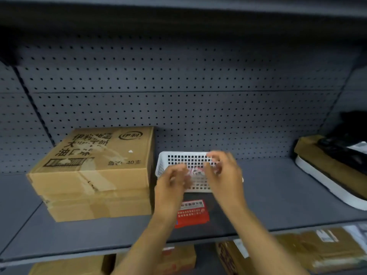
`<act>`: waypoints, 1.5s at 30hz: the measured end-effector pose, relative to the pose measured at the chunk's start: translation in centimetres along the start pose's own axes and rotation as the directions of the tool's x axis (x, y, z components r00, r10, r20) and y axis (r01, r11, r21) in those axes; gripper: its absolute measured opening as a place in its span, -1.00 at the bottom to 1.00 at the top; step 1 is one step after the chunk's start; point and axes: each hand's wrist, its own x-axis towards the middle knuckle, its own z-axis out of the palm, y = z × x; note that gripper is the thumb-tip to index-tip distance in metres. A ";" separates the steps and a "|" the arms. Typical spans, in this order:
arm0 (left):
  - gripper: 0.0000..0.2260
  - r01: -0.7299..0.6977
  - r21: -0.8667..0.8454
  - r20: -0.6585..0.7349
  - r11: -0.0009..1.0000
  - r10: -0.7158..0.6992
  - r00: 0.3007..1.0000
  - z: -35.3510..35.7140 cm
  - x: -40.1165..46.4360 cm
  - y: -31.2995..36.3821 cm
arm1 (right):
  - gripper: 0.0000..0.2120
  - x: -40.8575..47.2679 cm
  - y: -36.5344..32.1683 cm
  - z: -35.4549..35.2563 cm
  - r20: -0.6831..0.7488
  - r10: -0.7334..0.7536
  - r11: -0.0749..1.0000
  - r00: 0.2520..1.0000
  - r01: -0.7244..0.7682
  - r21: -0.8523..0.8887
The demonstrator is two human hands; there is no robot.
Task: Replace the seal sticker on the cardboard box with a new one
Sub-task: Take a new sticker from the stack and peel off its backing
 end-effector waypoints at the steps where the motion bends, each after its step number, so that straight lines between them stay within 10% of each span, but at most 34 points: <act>1: -0.91 -0.025 0.062 -0.046 0.998 0.028 0.999 0.0 -0.4 -2.0 | -0.90 -0.9 1.6 0.8 0.013 -0.009 0.998 1.000 0.010 -0.062; 5: -0.83 -0.414 0.587 0.178 0.696 0.387 0.905 -0.6 -4.0 -9.5 | -0.79 -4.2 6.2 2.1 0.041 -0.068 0.929 0.997 0.078 -0.363; 8: -0.70 -0.587 0.681 0.443 0.438 0.392 0.806 -1.1 -3.5 -10.3 | -0.77 -3.9 6.5 2.4 0.059 -0.083 0.909 0.995 0.100 -0.406; 14: -0.65 -0.598 0.757 0.517 0.262 0.318 0.794 2.0 -1.2 -7.2 | -0.88 -3.6 6.9 -1.1 0.093 0.107 0.820 0.990 -0.035 -0.571; 20: -0.74 -0.634 0.761 0.581 0.138 0.293 0.760 3.6 -0.7 -7.3 | -0.44 -4.6 7.2 -2.2 0.172 0.470 0.561 0.866 -0.142 -0.815; 25: -0.73 -0.640 0.753 0.597 0.150 0.254 0.761 3.8 -0.7 -7.3 | -0.57 -4.3 6.2 -2.0 0.184 0.576 0.613 0.796 -0.272 -0.742; 30: -0.75 -0.658 0.725 0.614 0.205 0.240 0.752 3.8 -0.6 -7.5 | -0.75 -3.7 5.7 -3.4 0.210 0.596 0.798 0.775 -0.545 -0.257; 35: -0.79 -0.571 0.602 0.476 0.558 0.324 0.818 4.0 -1.4 -5.9 | -0.60 -3.8 3.4 -4.7 0.069 0.439 0.897 0.896 -0.434 -0.077; 39: -0.85 -0.256 0.129 0.326 0.958 0.203 0.923 4.7 -2.3 -0.7 | -0.66 -3.4 0.3 -5.0 -0.026 0.105 0.993 0.994 -0.104 0.064; 45: -0.88 -0.012 -0.267 0.242 0.964 0.079 0.967 3.6 -1.6 5.0 | -0.73 -1.1 -2.7 -4.2 -0.102 -0.224 0.972 0.969 0.230 0.050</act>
